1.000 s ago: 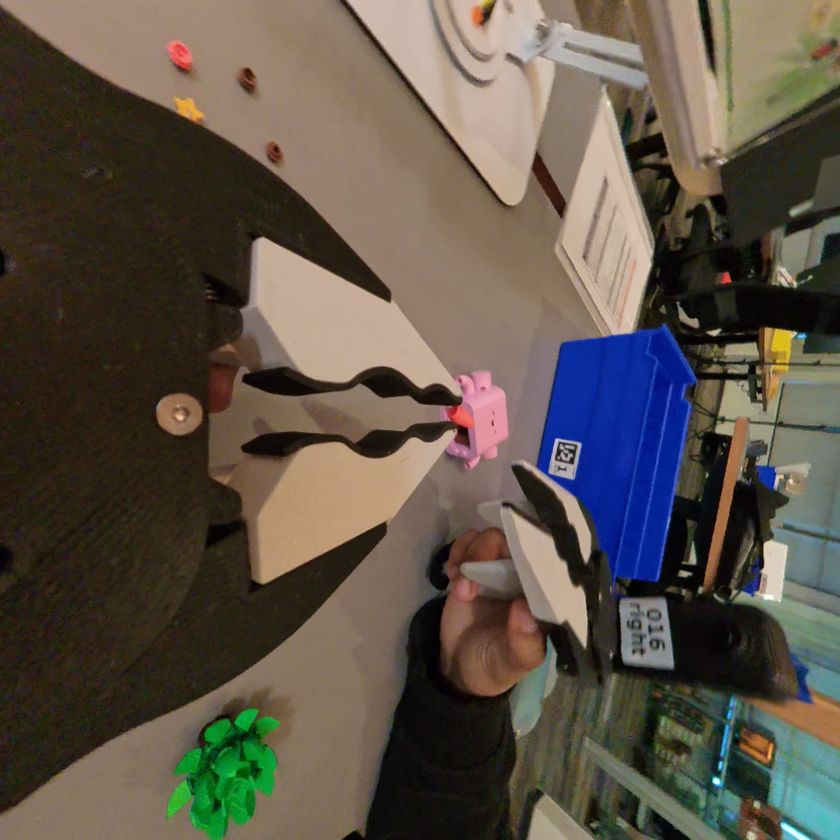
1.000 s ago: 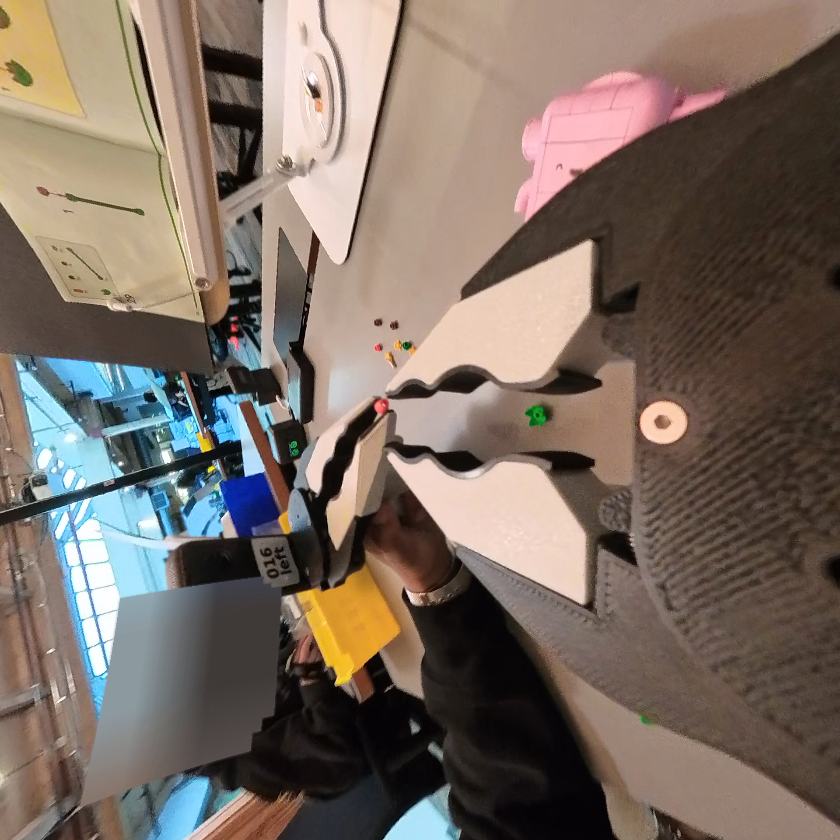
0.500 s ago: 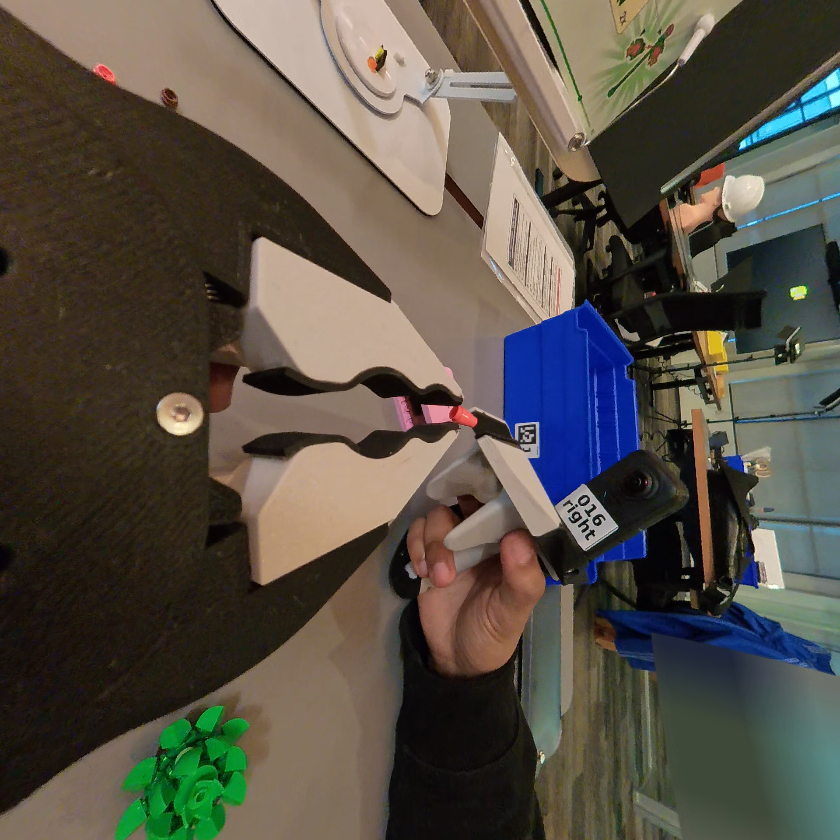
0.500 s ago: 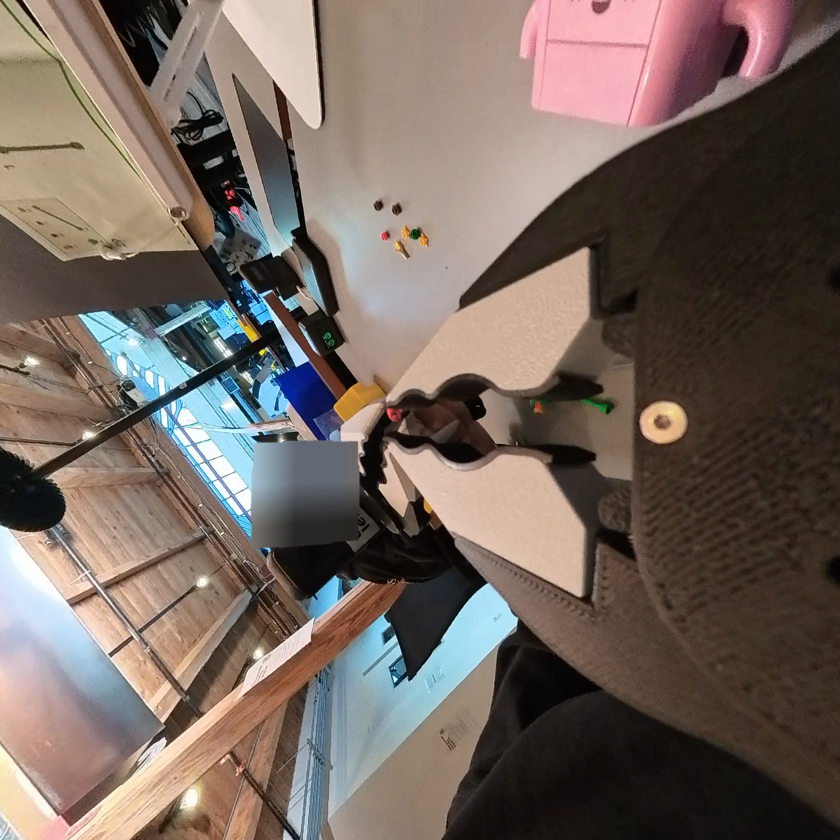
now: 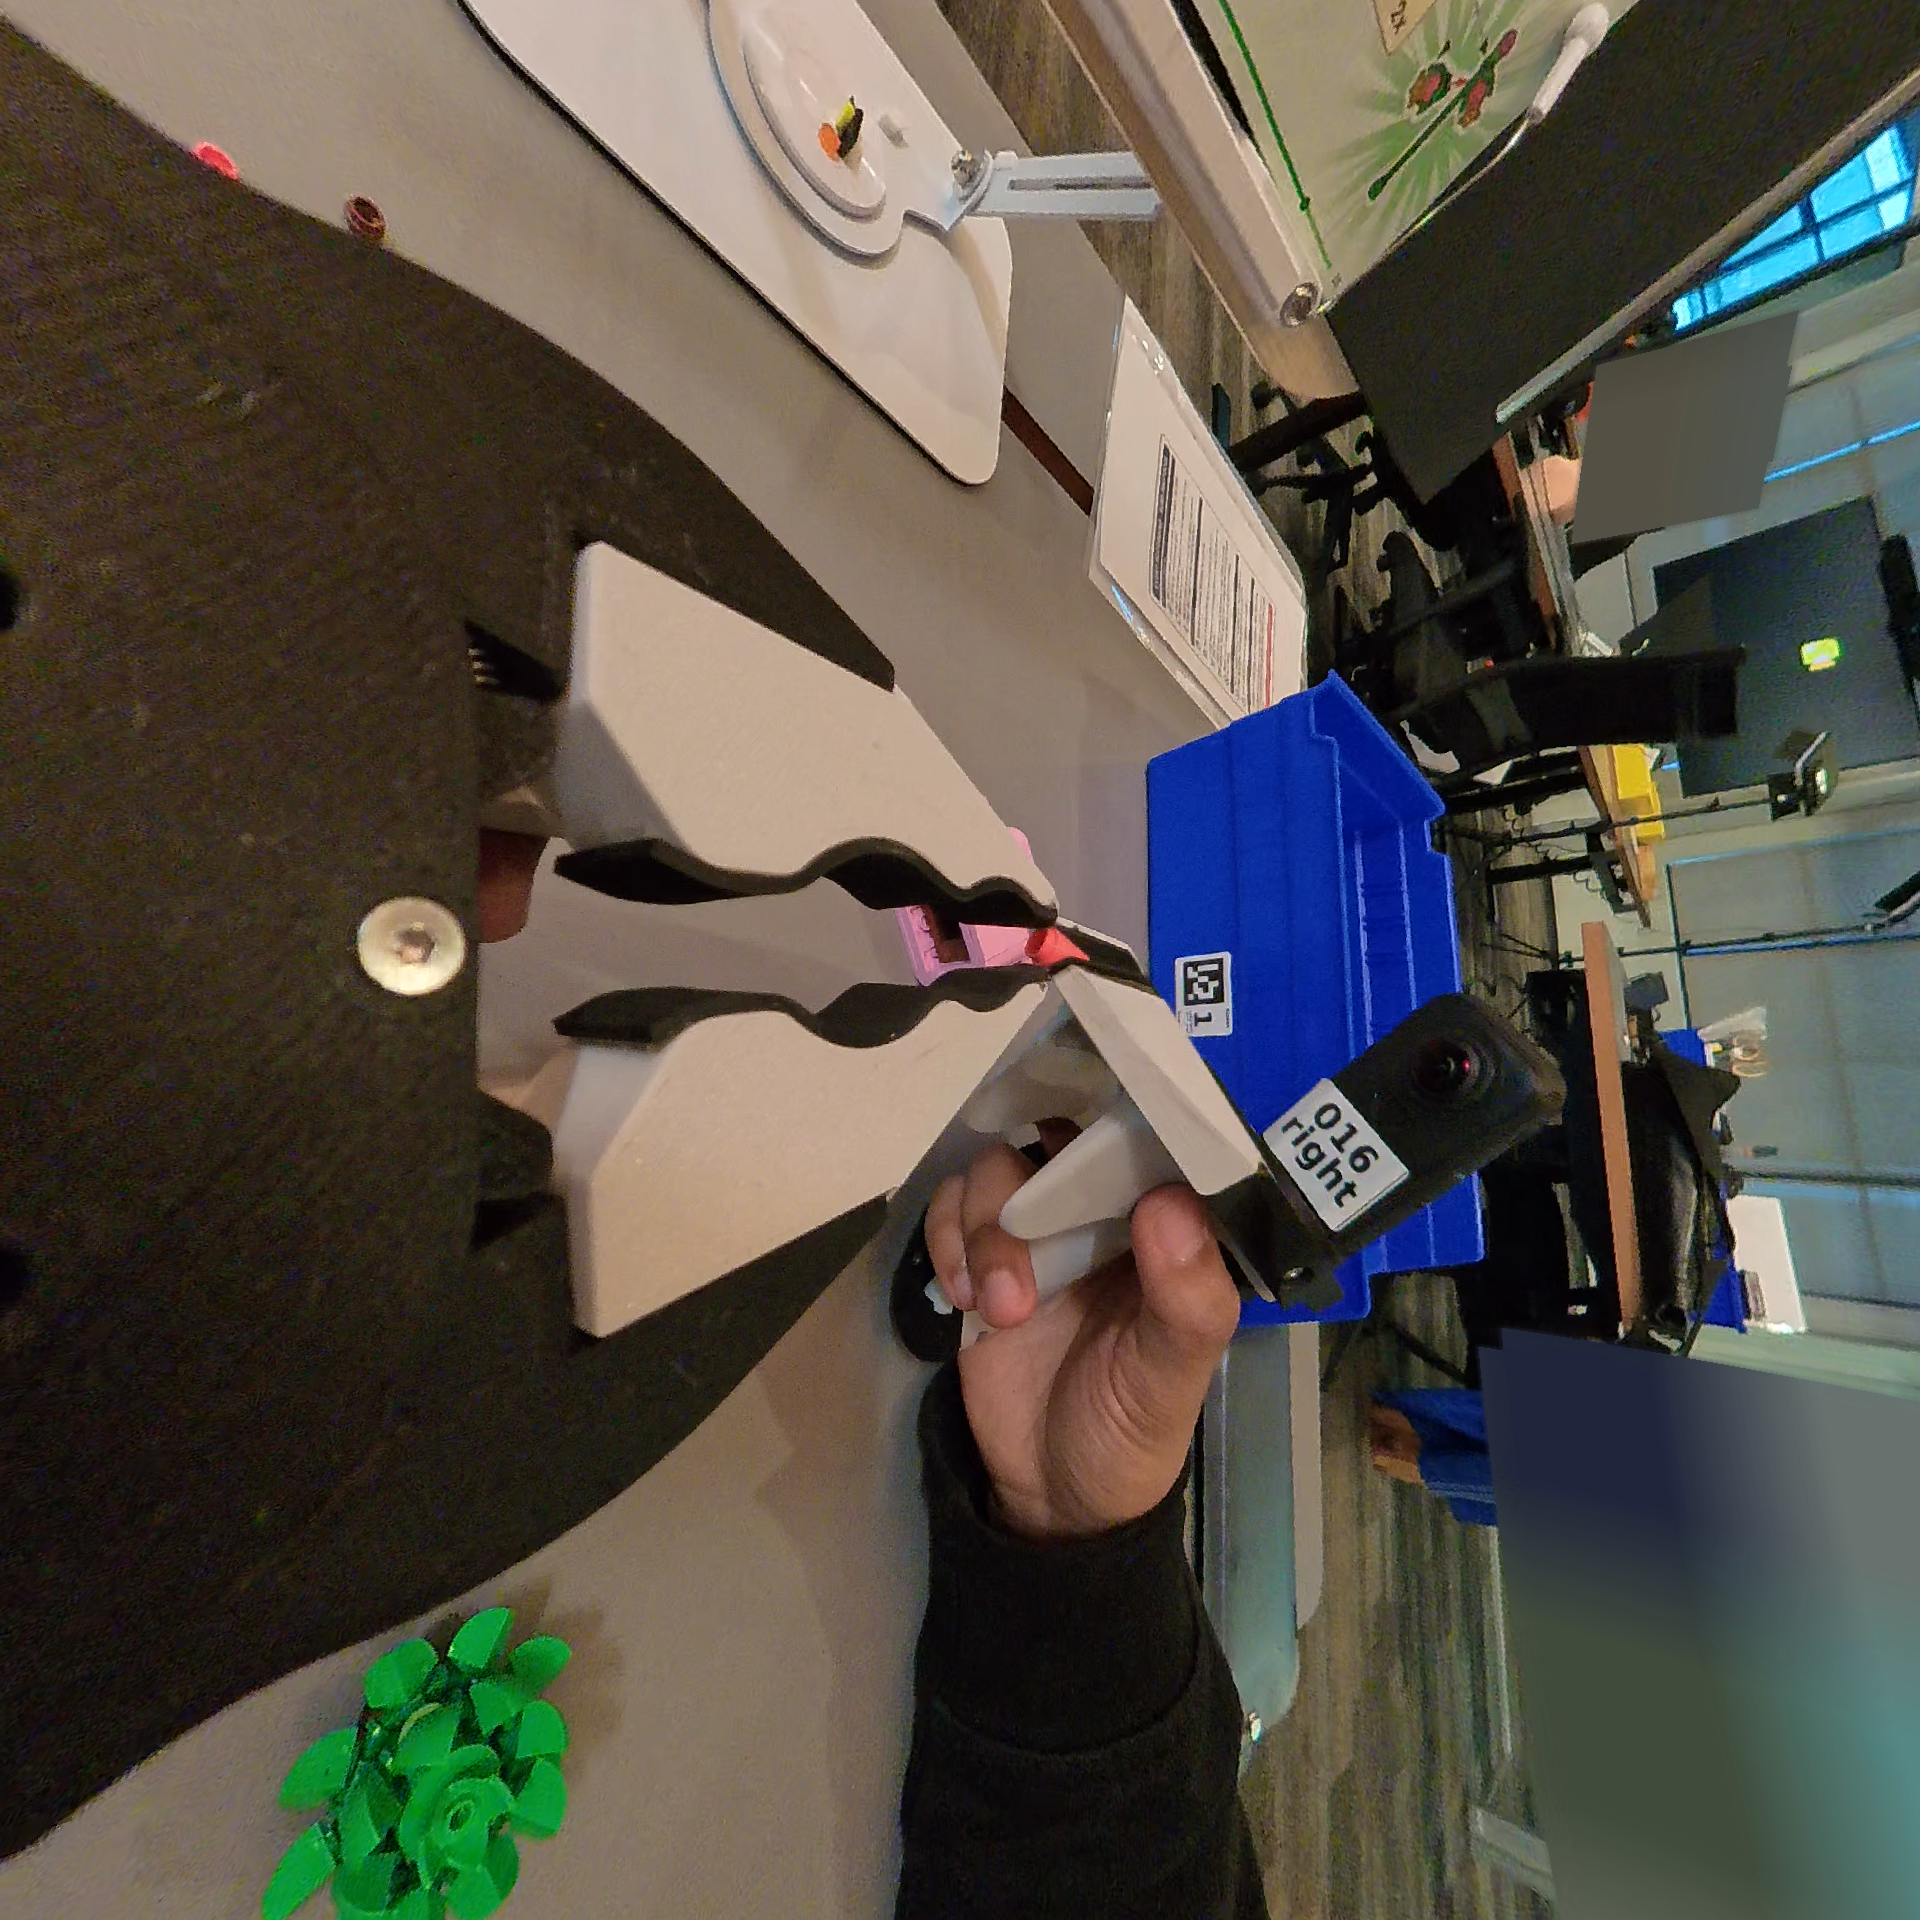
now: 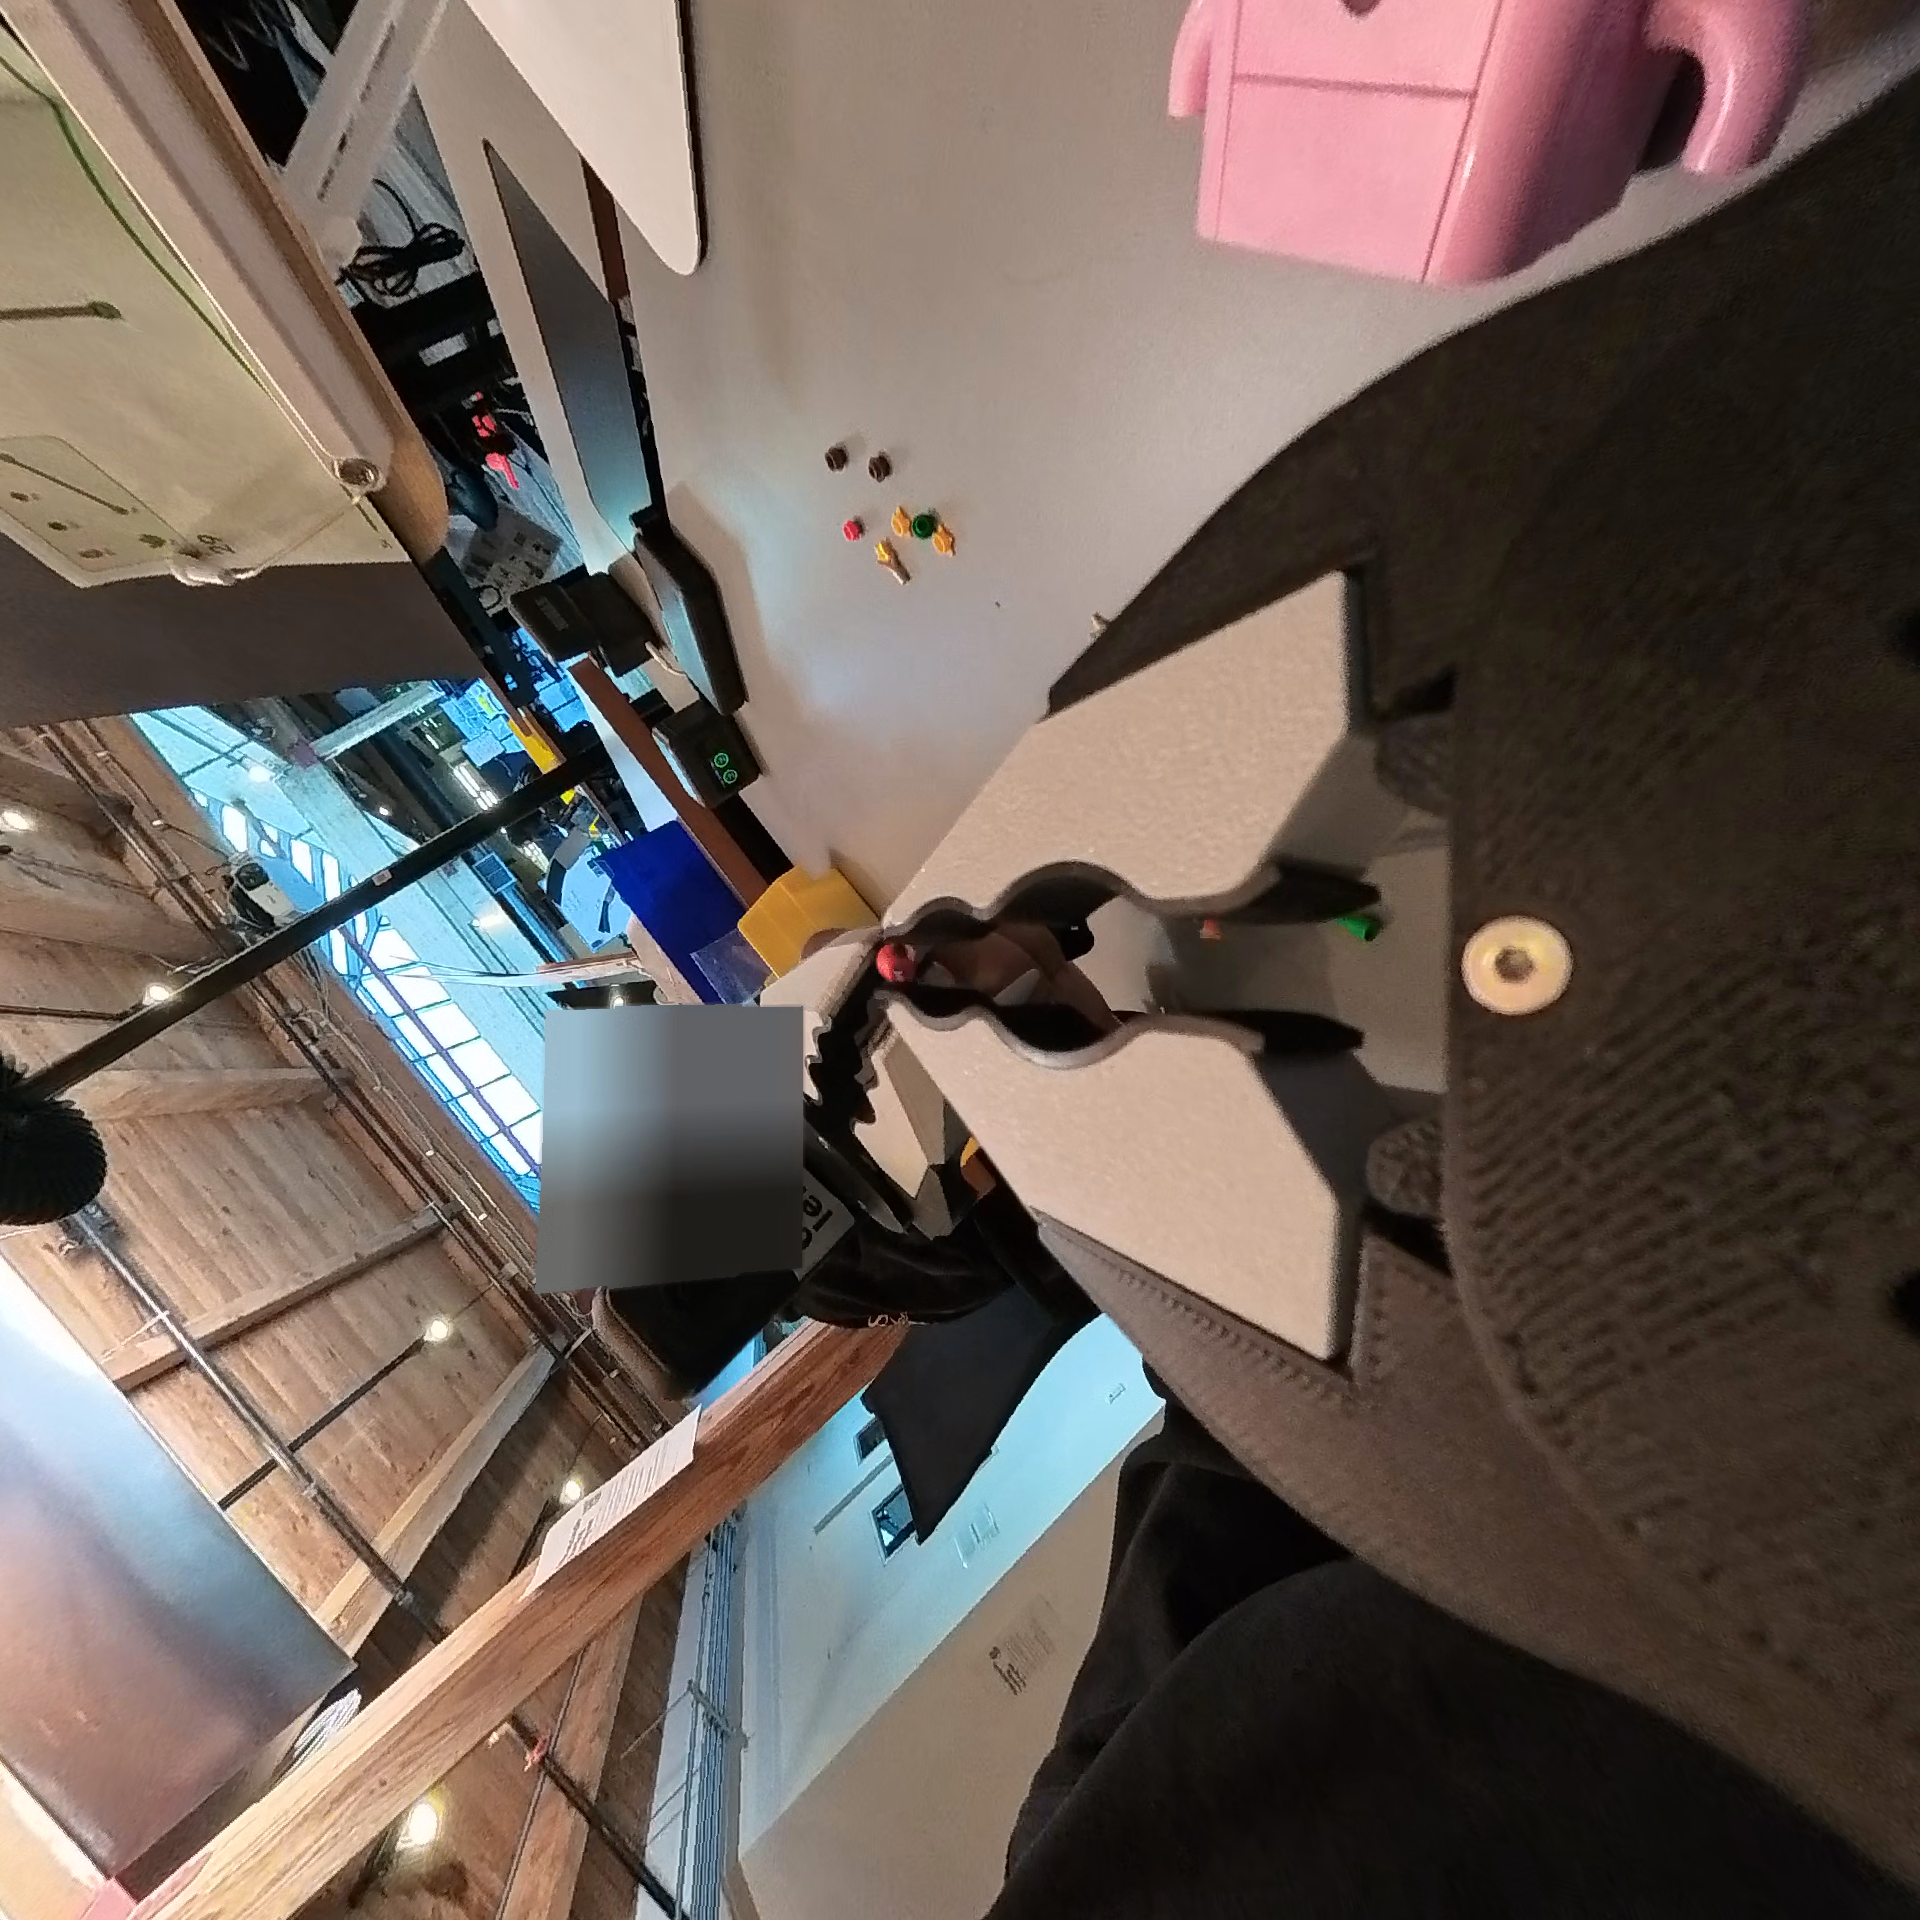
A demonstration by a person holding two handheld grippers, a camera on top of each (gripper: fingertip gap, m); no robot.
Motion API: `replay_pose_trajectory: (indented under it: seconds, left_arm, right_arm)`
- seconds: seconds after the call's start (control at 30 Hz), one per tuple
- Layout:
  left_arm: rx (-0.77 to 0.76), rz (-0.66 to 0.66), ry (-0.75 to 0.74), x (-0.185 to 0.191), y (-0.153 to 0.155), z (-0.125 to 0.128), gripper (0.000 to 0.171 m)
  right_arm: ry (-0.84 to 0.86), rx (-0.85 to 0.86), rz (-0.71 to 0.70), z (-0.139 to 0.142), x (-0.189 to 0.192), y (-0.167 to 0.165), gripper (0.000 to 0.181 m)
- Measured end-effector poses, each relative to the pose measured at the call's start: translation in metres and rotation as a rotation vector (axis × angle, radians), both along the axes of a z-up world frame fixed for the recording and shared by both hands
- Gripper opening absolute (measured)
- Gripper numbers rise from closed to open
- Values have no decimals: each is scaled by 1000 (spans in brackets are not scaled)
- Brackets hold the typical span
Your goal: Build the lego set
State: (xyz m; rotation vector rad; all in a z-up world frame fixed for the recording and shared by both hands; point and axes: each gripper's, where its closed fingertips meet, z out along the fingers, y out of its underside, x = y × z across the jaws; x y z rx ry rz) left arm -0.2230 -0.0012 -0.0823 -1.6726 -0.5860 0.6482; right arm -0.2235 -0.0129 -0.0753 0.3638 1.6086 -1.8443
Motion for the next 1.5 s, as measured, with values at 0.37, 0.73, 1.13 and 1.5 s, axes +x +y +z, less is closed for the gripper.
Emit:
replay_pose_trajectory:
  seconds: [0.37, 0.73, 1.13, 1.5]
  left_arm:
    - [-15, 1, -1, 1, 0, -1, 5]
    - [-119, 22, -276, -5, -25, -51, 10]
    - [-152, 331, -254, -34, -86, -71, 2]
    - [-263, 339, -206, -39, -84, -77, 2]
  right_arm:
    - [1, 21, 4, -1, 1, 1, 4]
    - [280, 320, -42, -37, -3, 1, 4]
    - [763, 951, 242, -102, 13, -3, 4]
    - [905, 1183, 424, -111, 21, -7, 4]
